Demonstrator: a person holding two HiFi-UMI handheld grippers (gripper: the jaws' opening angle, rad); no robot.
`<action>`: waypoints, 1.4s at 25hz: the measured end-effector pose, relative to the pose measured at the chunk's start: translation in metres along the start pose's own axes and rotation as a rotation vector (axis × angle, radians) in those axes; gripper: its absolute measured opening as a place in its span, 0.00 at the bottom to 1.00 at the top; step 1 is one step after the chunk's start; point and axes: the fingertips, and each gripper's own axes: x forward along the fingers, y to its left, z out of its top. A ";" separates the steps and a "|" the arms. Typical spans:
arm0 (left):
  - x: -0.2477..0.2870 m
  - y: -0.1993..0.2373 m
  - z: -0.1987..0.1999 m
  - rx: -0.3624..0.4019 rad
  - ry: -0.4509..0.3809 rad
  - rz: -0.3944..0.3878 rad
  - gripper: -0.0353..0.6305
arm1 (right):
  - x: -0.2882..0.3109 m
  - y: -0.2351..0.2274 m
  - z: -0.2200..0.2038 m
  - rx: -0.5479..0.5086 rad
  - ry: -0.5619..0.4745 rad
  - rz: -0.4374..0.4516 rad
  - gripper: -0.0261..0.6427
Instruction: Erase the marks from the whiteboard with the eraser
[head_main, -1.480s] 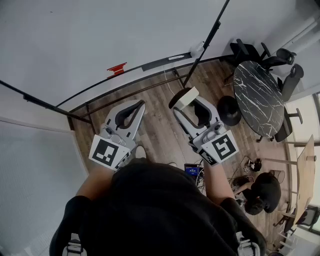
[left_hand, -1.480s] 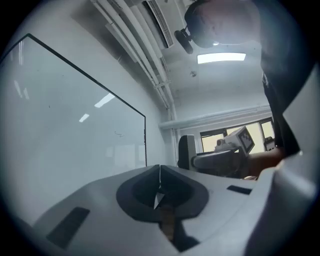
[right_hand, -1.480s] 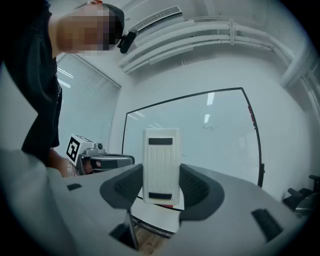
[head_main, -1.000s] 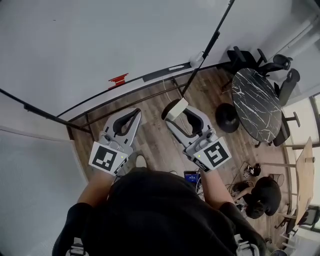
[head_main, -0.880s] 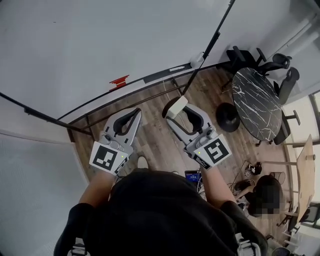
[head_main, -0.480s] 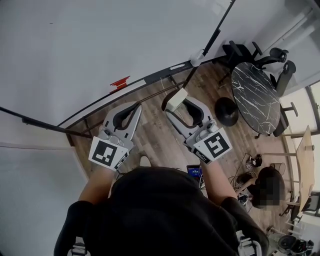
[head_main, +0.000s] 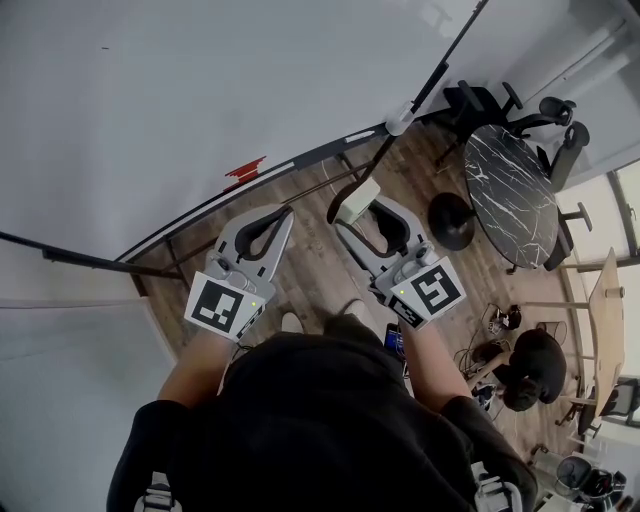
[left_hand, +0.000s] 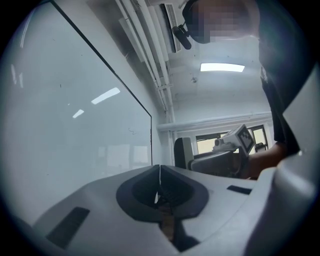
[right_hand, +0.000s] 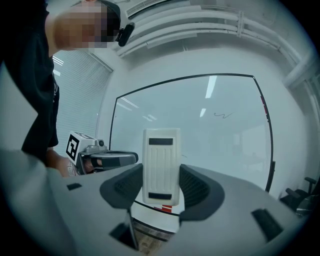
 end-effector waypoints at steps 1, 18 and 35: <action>0.002 0.002 0.000 -0.002 -0.001 0.003 0.06 | 0.002 -0.003 0.001 -0.001 0.001 -0.001 0.38; 0.105 0.036 -0.005 0.017 0.035 0.101 0.06 | 0.038 -0.118 0.003 0.018 -0.041 0.098 0.38; 0.233 0.094 0.047 0.095 0.027 0.290 0.06 | 0.096 -0.242 0.058 -0.079 -0.091 0.209 0.38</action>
